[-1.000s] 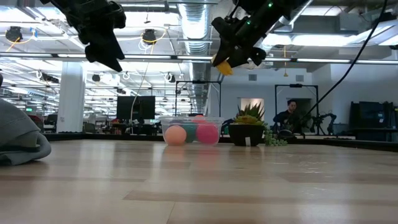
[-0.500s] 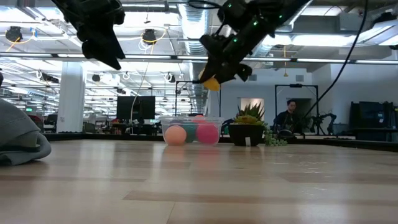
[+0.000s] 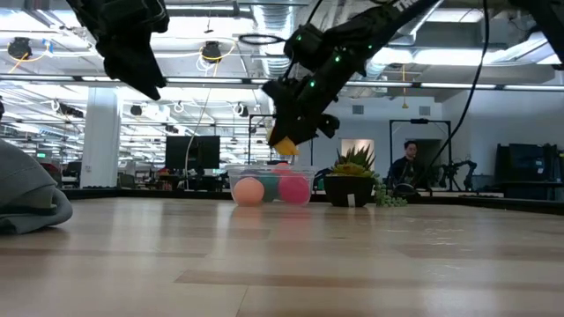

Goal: Pick and placing Produce into tupperware
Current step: Put the yellow banana into the transparent container, then return to Home Position

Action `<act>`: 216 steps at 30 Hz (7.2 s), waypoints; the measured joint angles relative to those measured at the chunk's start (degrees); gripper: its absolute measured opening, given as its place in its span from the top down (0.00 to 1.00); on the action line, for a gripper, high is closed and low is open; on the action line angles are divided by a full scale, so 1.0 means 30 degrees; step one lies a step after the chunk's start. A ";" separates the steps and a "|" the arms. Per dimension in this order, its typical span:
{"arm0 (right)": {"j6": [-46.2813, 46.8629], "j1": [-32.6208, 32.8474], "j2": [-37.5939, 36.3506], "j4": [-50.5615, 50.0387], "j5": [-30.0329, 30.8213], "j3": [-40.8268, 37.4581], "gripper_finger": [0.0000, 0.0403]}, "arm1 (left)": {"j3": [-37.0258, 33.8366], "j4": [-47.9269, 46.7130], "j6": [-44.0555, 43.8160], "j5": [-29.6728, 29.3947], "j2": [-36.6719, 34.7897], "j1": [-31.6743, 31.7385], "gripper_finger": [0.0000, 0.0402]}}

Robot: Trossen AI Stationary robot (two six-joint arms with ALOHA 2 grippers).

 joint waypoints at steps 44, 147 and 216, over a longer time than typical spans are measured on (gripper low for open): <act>0.0387 -0.0087 0.0457 -0.1077 0.0157 0.0029 0.58 | -0.0007 -0.0304 -0.1331 -0.2922 0.0000 -0.2220 0.29; -0.5555 1.4234 -2.6049 -0.4148 0.8575 -0.9588 0.58 | -1.0845 2.5837 1.3798 -0.6978 -0.9500 -0.7218 0.29; -0.2503 0.6704 -3.6649 0.4839 0.0598 -2.3800 0.58 | -1.5263 2.6333 0.8901 0.0704 -1.2371 0.1168 0.29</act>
